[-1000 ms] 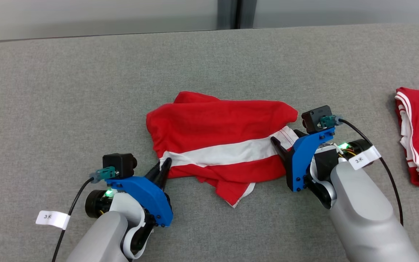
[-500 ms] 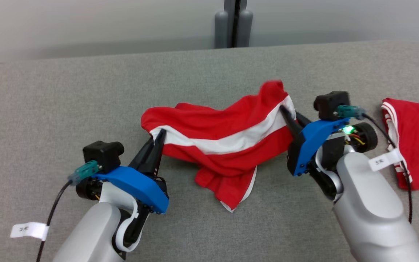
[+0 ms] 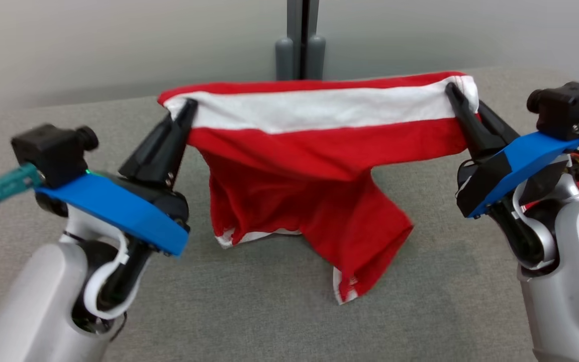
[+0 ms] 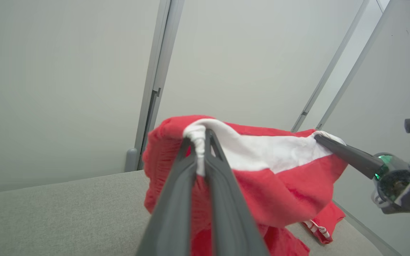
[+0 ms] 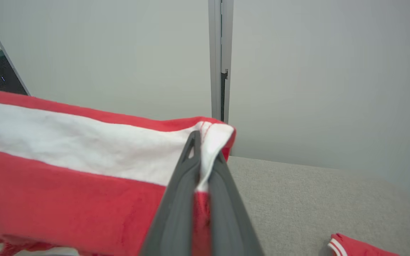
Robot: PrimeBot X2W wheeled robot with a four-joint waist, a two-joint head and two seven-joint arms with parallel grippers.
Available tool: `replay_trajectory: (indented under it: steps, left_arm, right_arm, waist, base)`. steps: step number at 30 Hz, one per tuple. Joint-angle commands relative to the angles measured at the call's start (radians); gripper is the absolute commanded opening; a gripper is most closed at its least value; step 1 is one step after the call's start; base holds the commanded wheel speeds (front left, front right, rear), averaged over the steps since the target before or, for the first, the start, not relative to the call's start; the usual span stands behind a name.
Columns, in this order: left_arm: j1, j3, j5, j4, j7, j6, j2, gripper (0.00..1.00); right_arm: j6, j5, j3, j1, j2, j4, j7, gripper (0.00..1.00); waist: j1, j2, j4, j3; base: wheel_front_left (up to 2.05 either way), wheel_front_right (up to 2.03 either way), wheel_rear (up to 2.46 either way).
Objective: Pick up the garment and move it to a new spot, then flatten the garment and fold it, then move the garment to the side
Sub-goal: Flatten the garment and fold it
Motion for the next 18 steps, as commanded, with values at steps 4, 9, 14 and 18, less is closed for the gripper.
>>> replay_trajectory:
  steps: [4,9,14,18]
  left_arm:
    - [-0.087,0.030,-0.015,0.007,0.041,0.005,0.026,0.00]
    - [-0.256,0.066,0.036,0.103,0.016,-0.009,0.043,0.00]
    - [-0.461,0.097,0.115,0.234,-0.085,-0.024,0.036,0.00]
    - [-0.595,0.108,0.175,0.323,-0.195,-0.040,0.018,0.00]
  right_arm:
    - [0.001,0.032,-0.004,-0.057,0.024,-0.003,0.013,0.00]
    - [0.001,0.041,0.040,-0.233,0.042,0.122,-0.078,0.00]
    - [0.000,0.012,0.084,-0.472,0.040,0.278,-0.254,0.00]
    - [0.000,-0.026,0.087,-0.629,0.030,0.396,-0.425,0.00]
  waist:
    - [0.0001,0.0000,-0.013,0.063]
    - [0.0001,0.0000,-0.031,0.166]
    - [0.0001,0.0000,-0.041,0.245]
    - [0.0001,0.0000,-0.038,0.268]
  base:
    - [0.00,0.00,0.00]
    - [0.00,0.00,0.00]
    - [0.00,0.00,0.00]
    - [0.00,0.00,0.00]
